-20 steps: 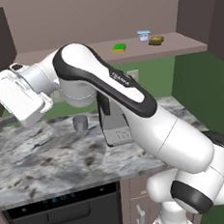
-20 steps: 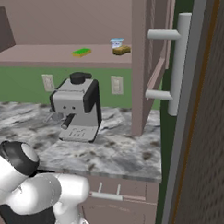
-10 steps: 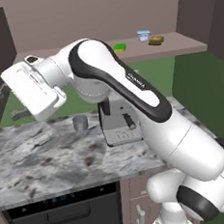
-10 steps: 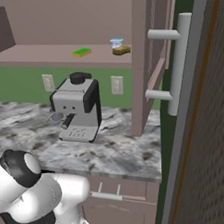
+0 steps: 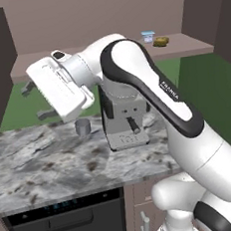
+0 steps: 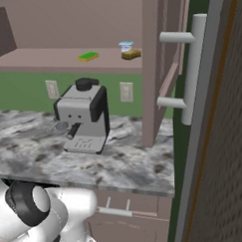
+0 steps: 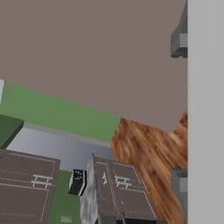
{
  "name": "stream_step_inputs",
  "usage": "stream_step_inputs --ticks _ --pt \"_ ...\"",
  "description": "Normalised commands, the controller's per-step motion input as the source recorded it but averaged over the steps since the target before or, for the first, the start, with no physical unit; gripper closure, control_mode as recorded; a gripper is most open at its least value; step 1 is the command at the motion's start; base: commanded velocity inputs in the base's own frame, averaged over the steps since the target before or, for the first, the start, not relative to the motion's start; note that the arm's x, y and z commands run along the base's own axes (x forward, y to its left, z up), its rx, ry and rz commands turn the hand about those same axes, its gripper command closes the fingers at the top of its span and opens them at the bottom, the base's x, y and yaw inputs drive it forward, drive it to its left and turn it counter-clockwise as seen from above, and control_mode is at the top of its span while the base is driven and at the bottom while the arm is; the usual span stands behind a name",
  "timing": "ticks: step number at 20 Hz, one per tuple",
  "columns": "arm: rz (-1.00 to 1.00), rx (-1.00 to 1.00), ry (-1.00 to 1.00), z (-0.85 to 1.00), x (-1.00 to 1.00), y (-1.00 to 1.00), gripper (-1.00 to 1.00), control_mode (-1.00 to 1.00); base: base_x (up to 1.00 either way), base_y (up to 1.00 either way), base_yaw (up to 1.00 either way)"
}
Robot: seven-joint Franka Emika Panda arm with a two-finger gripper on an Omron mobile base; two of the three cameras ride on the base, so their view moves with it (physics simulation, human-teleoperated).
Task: Pick the sponge and sponge from the cabinet and place them on the counter.
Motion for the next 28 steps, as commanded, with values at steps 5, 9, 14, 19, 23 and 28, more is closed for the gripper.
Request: stream_step_inputs --ticks 5,9,14,19,23,28 --pt "-0.06 0.0 -0.06 0.0 0.0 -0.51 -1.0 -1.0 0.0 0.0 0.0" --pt "-0.08 -0.02 -0.05 0.01 0.0 -0.49 -1.0 -1.0 0.0 0.0 0.0" --pt "-0.09 -0.03 -0.03 0.02 0.0 -0.48 -1.0 -1.0 0.0 0.0 0.0" --pt "-0.12 -0.03 -0.01 0.0 -0.01 -0.48 -1.0 -1.0 0.0 0.0 0.0" --pt "-0.16 -0.02 -0.02 0.0 0.0 -0.46 -1.0 -1.0 0.0 0.0 0.0" --pt "-0.18 -0.01 -0.02 0.0 0.0 -0.43 -1.0 -1.0 0.0 0.0 0.0"
